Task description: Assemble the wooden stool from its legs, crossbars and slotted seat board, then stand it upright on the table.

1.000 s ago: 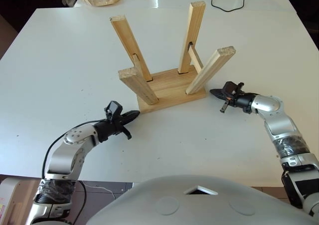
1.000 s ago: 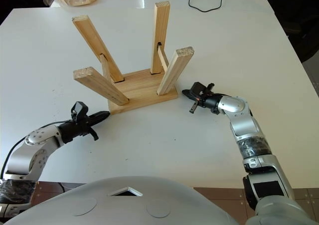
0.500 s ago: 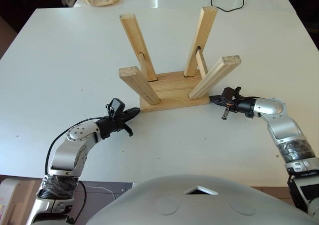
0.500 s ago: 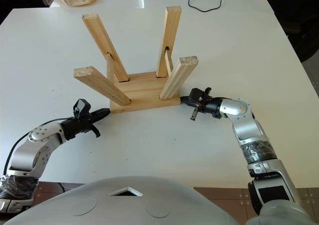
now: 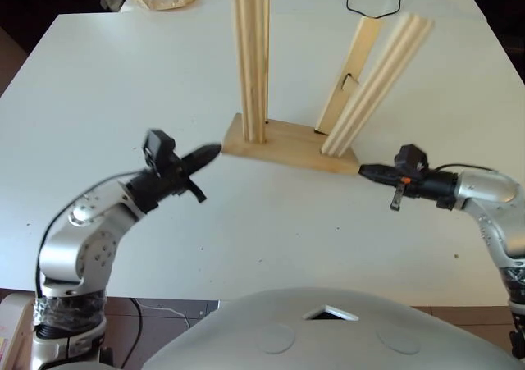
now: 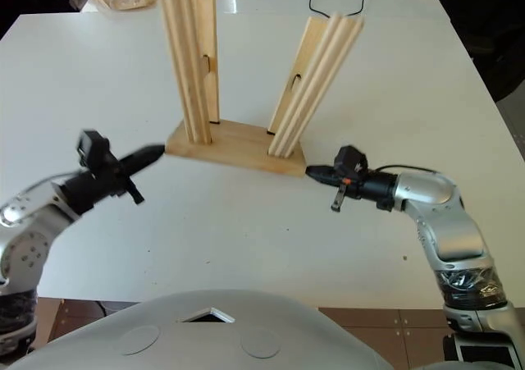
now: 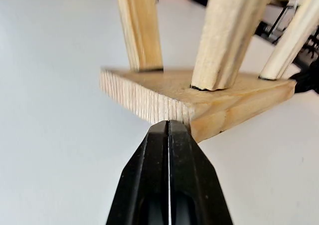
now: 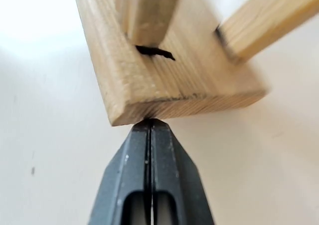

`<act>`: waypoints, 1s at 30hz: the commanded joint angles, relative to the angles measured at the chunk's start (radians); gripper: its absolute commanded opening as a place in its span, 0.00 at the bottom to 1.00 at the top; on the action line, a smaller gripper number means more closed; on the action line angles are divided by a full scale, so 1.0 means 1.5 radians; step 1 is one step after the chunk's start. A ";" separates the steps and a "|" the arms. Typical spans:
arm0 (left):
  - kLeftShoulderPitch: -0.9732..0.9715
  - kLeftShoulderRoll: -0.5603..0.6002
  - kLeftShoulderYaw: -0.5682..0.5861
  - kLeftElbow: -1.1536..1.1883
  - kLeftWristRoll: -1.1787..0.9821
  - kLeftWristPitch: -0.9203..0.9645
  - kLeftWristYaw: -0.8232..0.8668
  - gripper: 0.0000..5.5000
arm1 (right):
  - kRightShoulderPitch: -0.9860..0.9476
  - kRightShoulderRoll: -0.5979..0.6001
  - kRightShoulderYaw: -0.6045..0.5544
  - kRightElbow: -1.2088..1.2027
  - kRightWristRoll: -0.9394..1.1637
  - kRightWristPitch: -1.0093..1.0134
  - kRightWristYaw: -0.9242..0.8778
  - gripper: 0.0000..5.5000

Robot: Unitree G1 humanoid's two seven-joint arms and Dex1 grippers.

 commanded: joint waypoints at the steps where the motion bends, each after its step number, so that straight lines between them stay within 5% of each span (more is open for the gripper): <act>1: 0.001 -0.002 -0.052 -0.047 -0.046 0.038 -0.025 0.00 | -0.030 0.039 0.024 -0.071 0.062 0.005 0.018 0.00; 21: 0.037 0.032 -0.045 -0.039 0.004 0.039 -0.028 0.00 | -0.012 0.024 -0.050 -0.112 0.078 0.050 0.010 0.00; 26: 0.049 0.051 -0.029 0.060 0.066 -0.010 -0.046 0.03 | -0.017 -0.021 -0.004 0.066 -0.114 -0.045 -0.047 0.00; 30: 0.075 0.087 -0.062 0.179 0.196 -0.109 -0.075 0.13 | -0.019 -0.033 0.005 0.152 -0.152 -0.125 -0.028 0.11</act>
